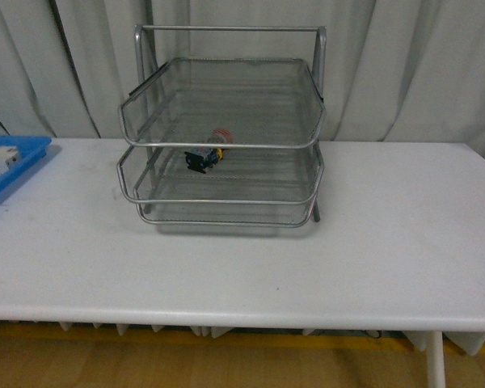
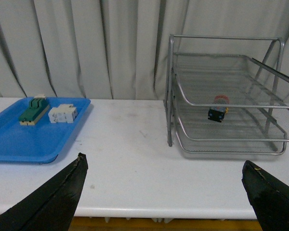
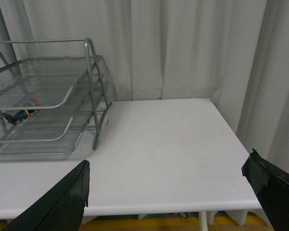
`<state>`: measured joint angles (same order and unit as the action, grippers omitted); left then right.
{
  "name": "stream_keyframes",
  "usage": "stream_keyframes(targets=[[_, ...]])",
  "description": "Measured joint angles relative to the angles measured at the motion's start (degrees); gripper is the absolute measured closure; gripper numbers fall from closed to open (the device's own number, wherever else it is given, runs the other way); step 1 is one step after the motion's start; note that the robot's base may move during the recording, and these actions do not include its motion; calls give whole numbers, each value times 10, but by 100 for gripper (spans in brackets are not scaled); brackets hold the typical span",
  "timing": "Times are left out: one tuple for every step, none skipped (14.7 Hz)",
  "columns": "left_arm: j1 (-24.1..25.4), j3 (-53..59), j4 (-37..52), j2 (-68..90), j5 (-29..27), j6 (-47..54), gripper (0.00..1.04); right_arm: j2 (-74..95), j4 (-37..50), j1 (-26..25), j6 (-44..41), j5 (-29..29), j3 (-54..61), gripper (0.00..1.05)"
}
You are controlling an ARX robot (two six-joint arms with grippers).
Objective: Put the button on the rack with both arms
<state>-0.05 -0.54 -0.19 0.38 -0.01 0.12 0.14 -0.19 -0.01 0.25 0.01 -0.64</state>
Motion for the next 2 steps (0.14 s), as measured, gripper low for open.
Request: stream_keyframes(targets=[[0, 0, 0, 0, 0, 0, 7, 0, 0, 0, 0, 0, 0, 6], [0, 0, 0, 0, 0, 0, 7, 0, 0, 0, 0, 0, 0, 6]])
